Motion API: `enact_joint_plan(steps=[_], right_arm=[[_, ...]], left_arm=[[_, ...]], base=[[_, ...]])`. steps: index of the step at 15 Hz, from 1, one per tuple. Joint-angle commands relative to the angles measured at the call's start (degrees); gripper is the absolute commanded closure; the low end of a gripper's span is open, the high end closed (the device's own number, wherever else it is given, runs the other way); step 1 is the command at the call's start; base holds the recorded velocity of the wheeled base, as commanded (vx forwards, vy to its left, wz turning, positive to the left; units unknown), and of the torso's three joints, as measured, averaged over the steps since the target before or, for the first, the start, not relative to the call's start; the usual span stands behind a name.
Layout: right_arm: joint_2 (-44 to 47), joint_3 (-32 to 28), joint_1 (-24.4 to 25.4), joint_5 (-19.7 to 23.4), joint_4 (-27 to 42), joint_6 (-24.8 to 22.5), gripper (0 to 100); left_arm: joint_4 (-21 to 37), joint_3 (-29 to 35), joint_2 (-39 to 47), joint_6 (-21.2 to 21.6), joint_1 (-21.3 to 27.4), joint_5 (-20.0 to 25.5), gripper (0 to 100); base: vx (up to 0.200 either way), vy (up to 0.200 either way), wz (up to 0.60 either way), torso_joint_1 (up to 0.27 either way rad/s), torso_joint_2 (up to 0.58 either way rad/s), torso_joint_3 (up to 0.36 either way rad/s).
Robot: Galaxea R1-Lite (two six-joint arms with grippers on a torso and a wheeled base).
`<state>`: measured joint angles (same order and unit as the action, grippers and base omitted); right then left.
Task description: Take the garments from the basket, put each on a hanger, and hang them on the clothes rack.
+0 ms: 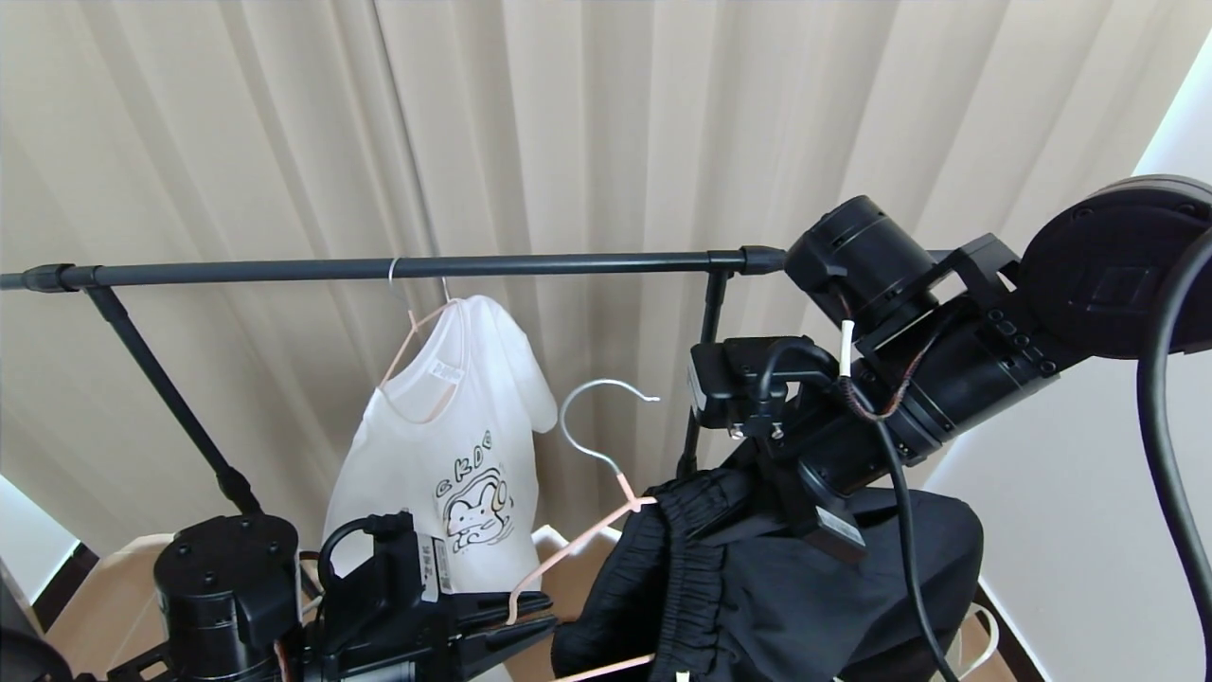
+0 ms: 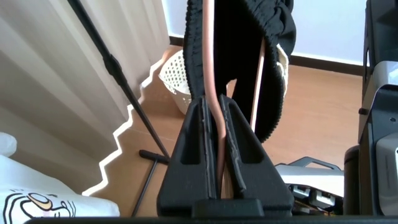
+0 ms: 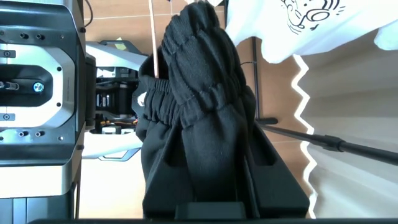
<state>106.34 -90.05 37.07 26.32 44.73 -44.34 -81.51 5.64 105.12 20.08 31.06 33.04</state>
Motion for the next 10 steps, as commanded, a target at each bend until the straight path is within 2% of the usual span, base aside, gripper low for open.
enact_joint_plan(steps=[1,3,6,8,10], right_arm=[[-0.69,0.05,0.02,0.05,0.01,-0.05,100],[-1.22,0.49,-0.16,0.05,0.10,-0.05,100],[-1.49,0.67,-0.16,0.05,-0.08,-0.05,100],[-2.54,0.67,-0.16,0.05,-0.08,0.39,100],[-3.33,0.32,-0.51,-0.04,-0.08,0.74,100]], left_arm=[[0.21,-0.02,0.09,-0.13,0.14,0.01,0],[-0.23,-0.90,-0.62,-0.57,-0.39,-0.08,0],[-4.10,-2.66,-1.41,-2.50,-2.23,-0.52,0],[-8.49,-4.85,-1.67,-6.63,-5.40,-0.52,0],[-8.49,-5.64,-2.02,-11.46,-7.95,-0.52,0]], base=[[0.000,0.000,0.00,0.000,0.00,0.000],[0.000,0.000,0.00,0.000,0.00,0.000],[0.000,0.000,0.00,0.000,0.00,0.000],[0.000,0.000,0.00,0.000,0.00,0.000],[0.000,0.000,0.00,0.000,0.00,0.000]])
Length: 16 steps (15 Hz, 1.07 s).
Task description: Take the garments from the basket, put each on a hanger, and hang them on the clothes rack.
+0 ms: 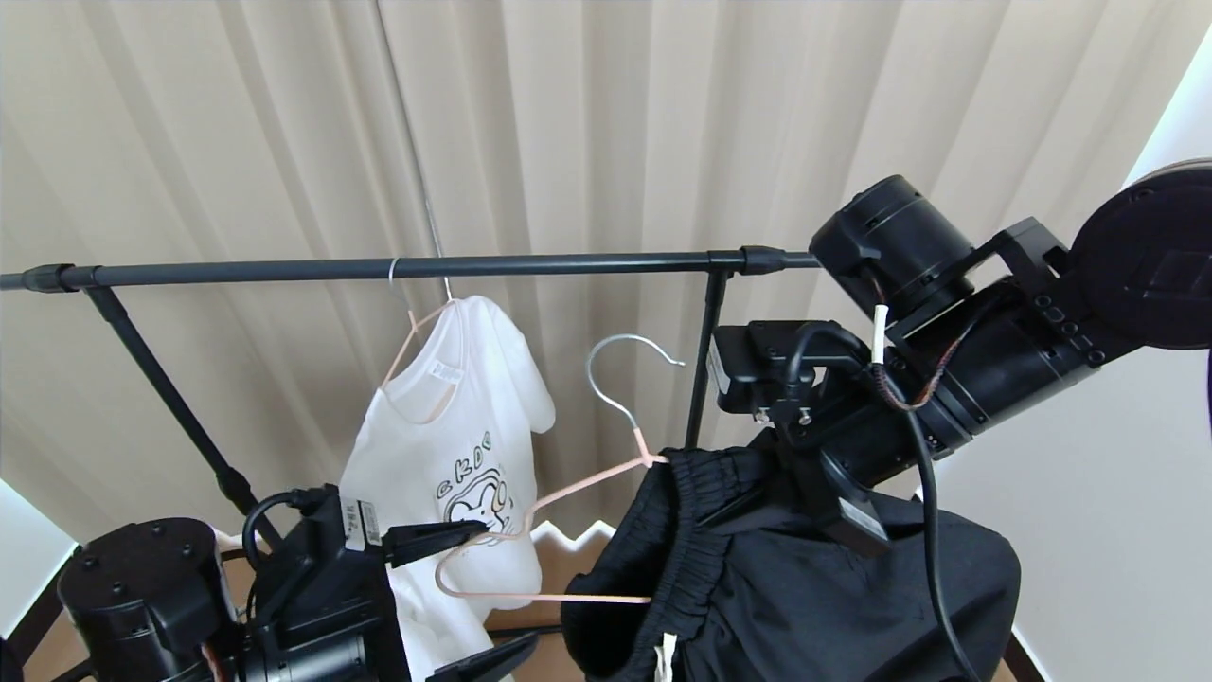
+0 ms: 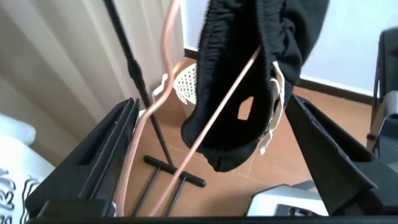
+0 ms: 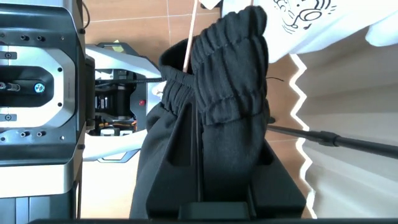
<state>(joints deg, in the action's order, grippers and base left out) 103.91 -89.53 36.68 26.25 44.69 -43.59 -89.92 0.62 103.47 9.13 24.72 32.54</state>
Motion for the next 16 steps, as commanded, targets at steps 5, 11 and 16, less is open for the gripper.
enact_joint_plan(steps=[5,11,16], right_arm=[[-2.57,-2.49,-1.88,-5.42,-0.57,0.62,100],[-4.77,3.75,0.32,-22.64,-12.61,0.44,100],[-9.17,14.56,2.08,-24.58,-27.02,-0.09,100]], left_arm=[[-0.08,-0.62,-3.45,-13.53,-10.31,-0.02,0],[9.59,5.88,-0.29,-23.72,-3.89,-3.88,0],[38.33,25.66,1.12,-28.55,5.51,-15.66,0]], base=[[0.000,0.000,0.00,0.000,0.00,0.000],[0.000,0.000,0.00,0.000,0.00,0.000],[0.000,0.000,0.00,0.000,0.00,0.000]])
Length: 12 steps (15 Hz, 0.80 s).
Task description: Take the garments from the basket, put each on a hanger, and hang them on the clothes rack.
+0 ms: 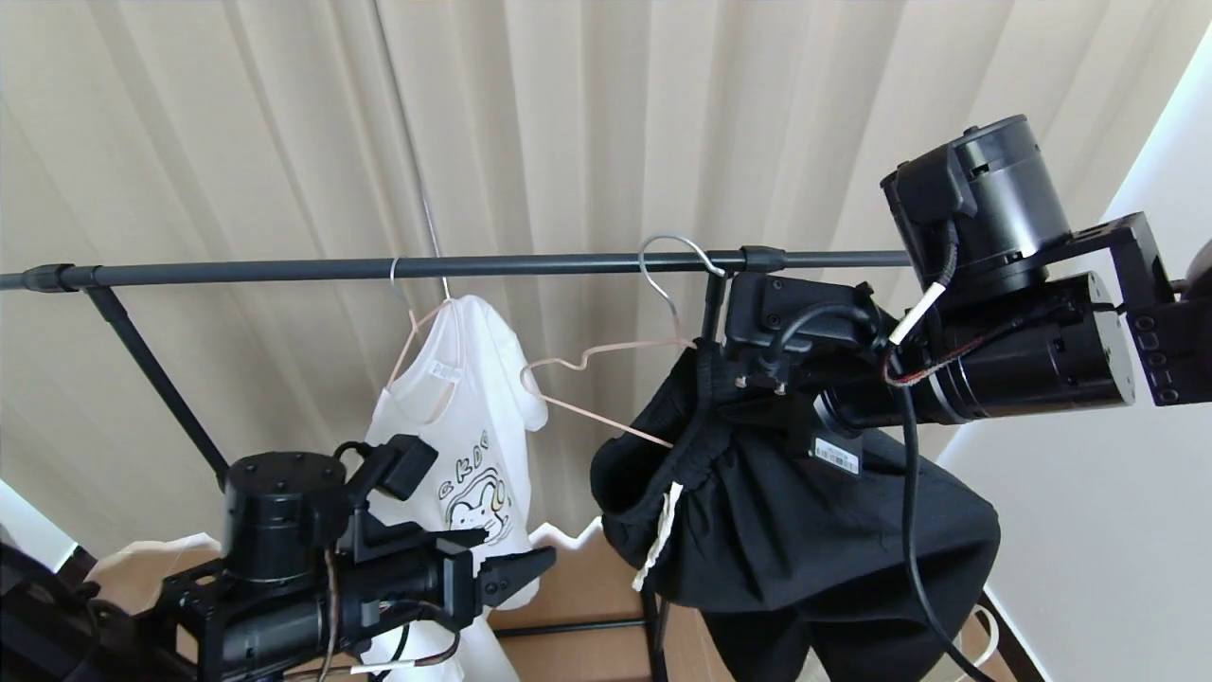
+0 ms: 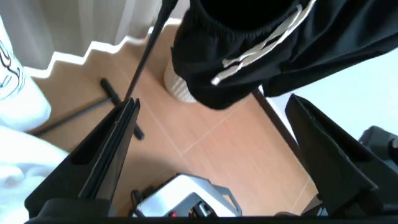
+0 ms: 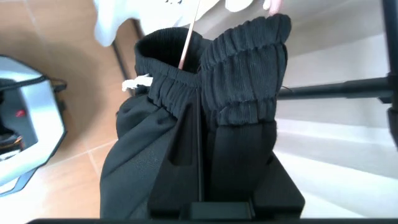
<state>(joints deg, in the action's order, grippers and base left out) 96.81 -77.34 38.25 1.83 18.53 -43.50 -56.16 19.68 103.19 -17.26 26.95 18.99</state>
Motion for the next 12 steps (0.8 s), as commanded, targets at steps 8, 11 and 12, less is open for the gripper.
enact_joint_plan(steps=[8,11,12], right_arm=[[-6.72,5.27,3.49,-0.25,-1.83,-0.45,100],[-7.68,5.27,4.28,-0.25,-3.68,-0.27,100],[-8.12,5.27,4.28,-0.25,-3.76,-0.27,100]], left_arm=[[6.33,12.67,6.49,-4.45,3.81,-3.35,0],[6.24,12.67,7.02,-4.45,4.51,-3.35,0],[6.24,12.67,7.29,-4.45,4.95,-3.79,0]], base=[[0.000,0.000,0.00,0.000,0.00,0.000],[0.000,0.000,0.00,0.000,0.00,0.000],[0.000,0.000,0.00,0.000,0.00,0.000]])
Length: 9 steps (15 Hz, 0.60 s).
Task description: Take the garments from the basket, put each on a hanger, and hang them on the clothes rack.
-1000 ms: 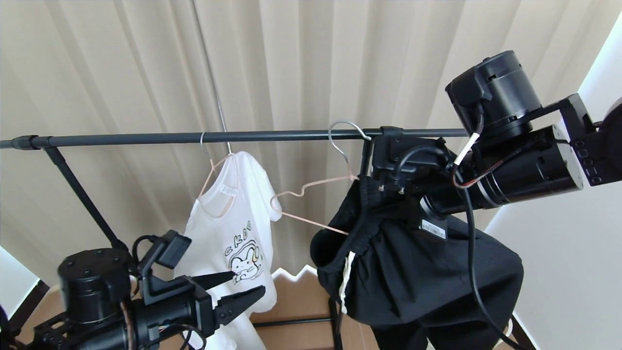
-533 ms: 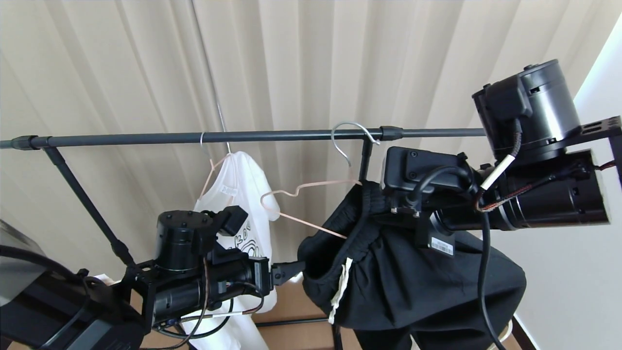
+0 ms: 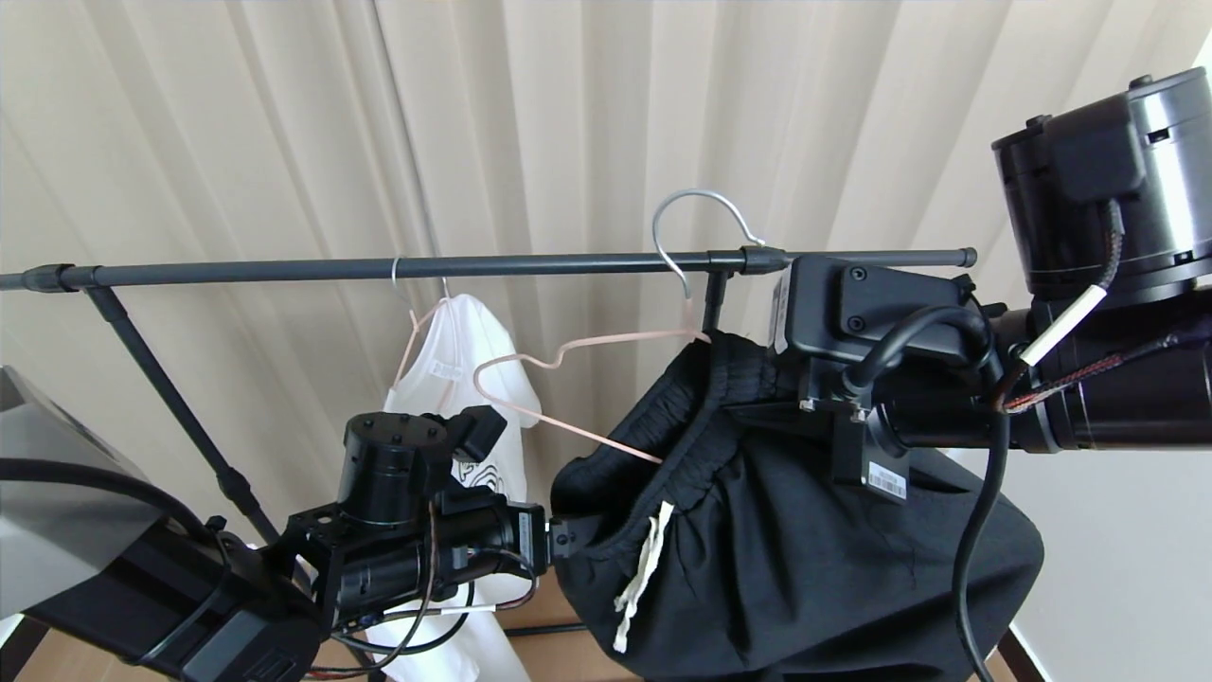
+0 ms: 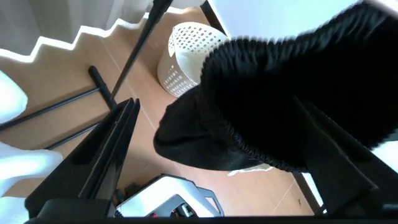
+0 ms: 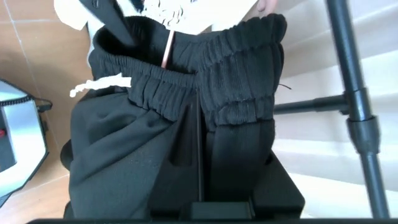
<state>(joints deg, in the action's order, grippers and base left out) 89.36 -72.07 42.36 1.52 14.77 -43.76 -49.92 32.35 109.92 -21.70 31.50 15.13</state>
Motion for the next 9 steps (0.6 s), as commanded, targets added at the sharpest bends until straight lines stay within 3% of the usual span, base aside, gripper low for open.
enact_joint_plan(steps=[1,3,9], right_arm=[[-0.76,0.00,0.09,-0.03,-0.01,-0.01,100],[-1.64,0.97,-0.26,-0.03,-0.01,-0.01,100],[-3.66,6.59,-2.46,0.15,-0.01,1.05,100]], left_arm=[[0.00,-0.01,0.64,-0.01,0.49,-0.54,100],[-0.09,-0.01,0.56,0.08,1.11,-3.88,100],[-0.35,-1.06,-4.63,0.25,0.67,-6.16,100]], base=[[0.000,0.000,0.00,0.000,0.00,0.000],[0.000,0.000,0.00,0.000,0.00,0.000],[0.000,0.000,0.00,0.000,0.00,0.000]])
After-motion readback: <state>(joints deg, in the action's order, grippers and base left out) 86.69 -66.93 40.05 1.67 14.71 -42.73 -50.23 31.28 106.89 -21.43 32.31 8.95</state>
